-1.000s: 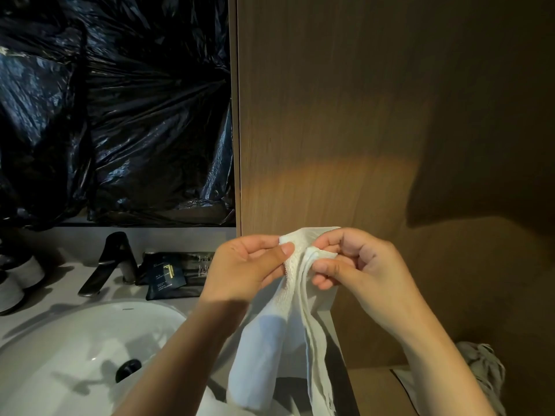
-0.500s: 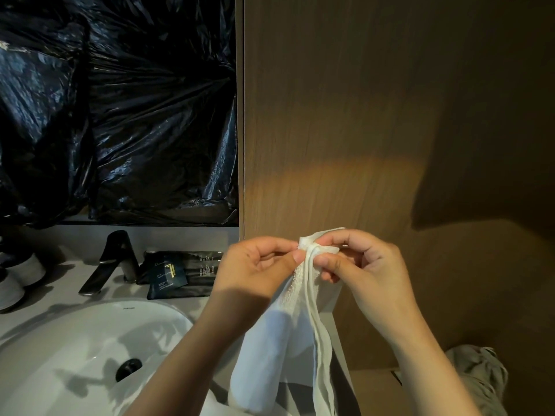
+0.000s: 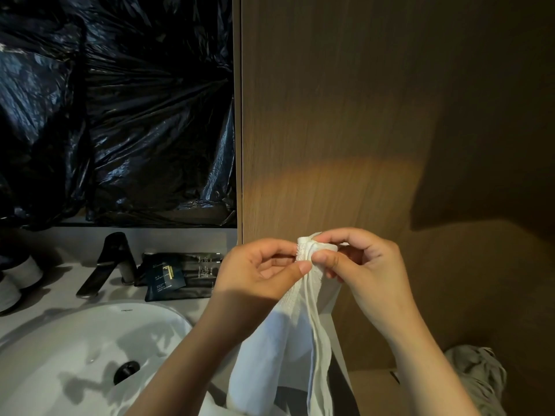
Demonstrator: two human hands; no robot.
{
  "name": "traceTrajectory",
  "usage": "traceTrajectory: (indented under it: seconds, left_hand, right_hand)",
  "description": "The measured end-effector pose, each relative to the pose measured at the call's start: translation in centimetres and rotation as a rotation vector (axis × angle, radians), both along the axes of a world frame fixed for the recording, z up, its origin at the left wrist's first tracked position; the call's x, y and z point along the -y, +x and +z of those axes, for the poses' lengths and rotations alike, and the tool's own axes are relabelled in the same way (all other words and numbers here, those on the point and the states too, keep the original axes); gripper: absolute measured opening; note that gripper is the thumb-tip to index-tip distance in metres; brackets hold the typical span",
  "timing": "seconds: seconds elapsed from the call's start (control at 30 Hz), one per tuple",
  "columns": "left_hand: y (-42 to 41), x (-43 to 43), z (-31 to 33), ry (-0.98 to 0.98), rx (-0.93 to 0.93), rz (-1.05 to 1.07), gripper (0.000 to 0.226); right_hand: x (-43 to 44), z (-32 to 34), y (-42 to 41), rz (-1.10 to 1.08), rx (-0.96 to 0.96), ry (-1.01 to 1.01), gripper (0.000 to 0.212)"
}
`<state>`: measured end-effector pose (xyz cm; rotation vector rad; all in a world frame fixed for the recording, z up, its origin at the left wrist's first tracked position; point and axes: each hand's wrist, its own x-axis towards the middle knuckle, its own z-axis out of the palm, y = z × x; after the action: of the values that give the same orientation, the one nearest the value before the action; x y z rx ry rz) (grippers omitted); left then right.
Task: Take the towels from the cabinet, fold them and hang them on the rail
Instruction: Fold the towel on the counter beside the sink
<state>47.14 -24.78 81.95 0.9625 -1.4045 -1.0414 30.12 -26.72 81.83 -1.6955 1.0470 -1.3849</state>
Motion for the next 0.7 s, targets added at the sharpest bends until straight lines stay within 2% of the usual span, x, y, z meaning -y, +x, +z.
traceTrajectory:
  seconds: [0.2,0.37,0.5,0.6,0.7]
  left_hand:
    - [-0.1,0.1,-0.2,-0.021,0.051,0.053,0.015]
    - [0.5,0.5,0.0,-0.026,-0.006,0.121,0.018]
    - [2.2,1.6,1.1,-0.076,-0.011,0.216,0.021]
    - [3.2,2.3,1.9,-0.144,0.025,0.272,0.025]
    - [4.0,2.9,2.6,-0.195,0.032,0.321,0.027]
  right_hand:
    - [0.1,0.1,0.1,-0.008,-0.009,-0.025,0.012]
    - [0.1,-0.1,-0.7,0.032,-0.052,-0.014,0.016]
    - [0.6,-0.8,-2.6,-0.076,-0.385,0.017,0.013]
    - [1.1,-0.8,-3.7,-0.175,-0.651,-0.054,0.024]
    - [1.3,-0.5,-4.4,-0.179,-0.816,-0.149,0.016]
